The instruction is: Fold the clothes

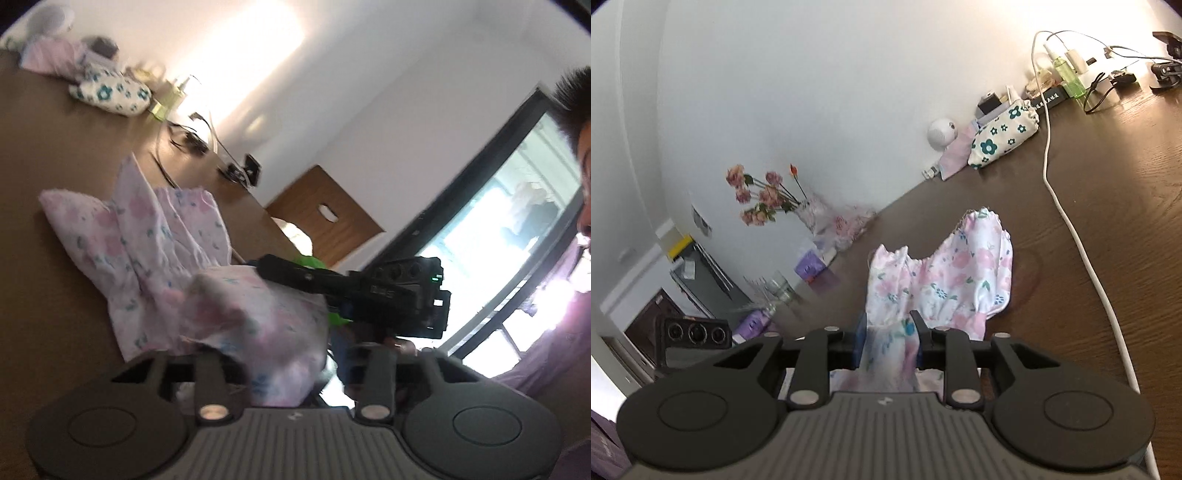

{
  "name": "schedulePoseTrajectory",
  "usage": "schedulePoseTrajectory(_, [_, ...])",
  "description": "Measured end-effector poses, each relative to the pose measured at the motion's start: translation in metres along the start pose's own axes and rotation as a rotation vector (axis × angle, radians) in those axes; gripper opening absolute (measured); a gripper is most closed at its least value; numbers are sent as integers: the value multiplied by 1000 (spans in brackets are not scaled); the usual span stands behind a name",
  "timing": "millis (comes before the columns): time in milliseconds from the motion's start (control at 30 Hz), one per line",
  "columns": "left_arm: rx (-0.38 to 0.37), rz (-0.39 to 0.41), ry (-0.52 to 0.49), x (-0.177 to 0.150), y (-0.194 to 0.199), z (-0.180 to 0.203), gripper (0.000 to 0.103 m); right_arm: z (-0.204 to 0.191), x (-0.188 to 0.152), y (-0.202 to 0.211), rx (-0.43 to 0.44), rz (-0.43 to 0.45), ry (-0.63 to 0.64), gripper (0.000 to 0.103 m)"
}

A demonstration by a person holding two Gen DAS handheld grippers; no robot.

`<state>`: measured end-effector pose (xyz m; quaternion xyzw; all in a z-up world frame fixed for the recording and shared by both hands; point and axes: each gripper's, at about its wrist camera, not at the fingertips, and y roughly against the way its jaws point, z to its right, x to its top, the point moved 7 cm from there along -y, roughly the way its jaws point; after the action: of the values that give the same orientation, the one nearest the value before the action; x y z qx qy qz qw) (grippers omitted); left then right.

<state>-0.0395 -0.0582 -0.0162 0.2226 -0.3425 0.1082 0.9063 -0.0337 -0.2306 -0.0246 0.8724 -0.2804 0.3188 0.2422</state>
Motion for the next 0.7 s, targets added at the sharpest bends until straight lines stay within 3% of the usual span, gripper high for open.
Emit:
schedulePoseTrajectory(33, [6, 20, 11, 0, 1, -2, 17, 1, 0, 2, -6, 6, -2, 39])
schedulePoseTrajectory(67, [3, 41, 31, 1, 1, -3, 15, 2, -1, 4, -13, 8, -2, 58])
schedulePoseTrajectory(100, [-2, 64, 56, 2, 1, -5, 15, 2, -2, 7, -14, 6, 2, 71])
schedulePoseTrajectory(167, [5, 100, 85, 1, 3, -9, 14, 0, -5, 14, 3, 1, 11, 74])
schedulePoseTrajectory(300, [42, 158, 132, 5, 5, -16, 12, -9, -12, 29, 74, -22, 57, 94])
schedulePoseTrajectory(333, [50, 170, 146, 6, 5, -18, 12, -12, -14, 30, 85, -38, 79, 95])
schedulePoseTrajectory(433, [77, 152, 156, 9, 2, -23, 12, -19, -22, 26, 100, -94, 147, 93])
schedulePoseTrajectory(467, [83, 149, 153, 10, 1, -23, 12, -21, -25, 23, 98, -116, 164, 87])
schedulePoseTrajectory(500, [87, 147, 149, 11, -1, -22, 12, -21, -29, 18, 86, -143, 174, 71])
schedulePoseTrajectory(567, [96, 143, 138, 13, -3, -21, 12, -18, -34, 9, 45, -184, 182, 53])
schedulePoseTrajectory(700, [177, 134, 144, 10, -8, -29, 19, -12, -37, 3, 32, -205, 126, 42])
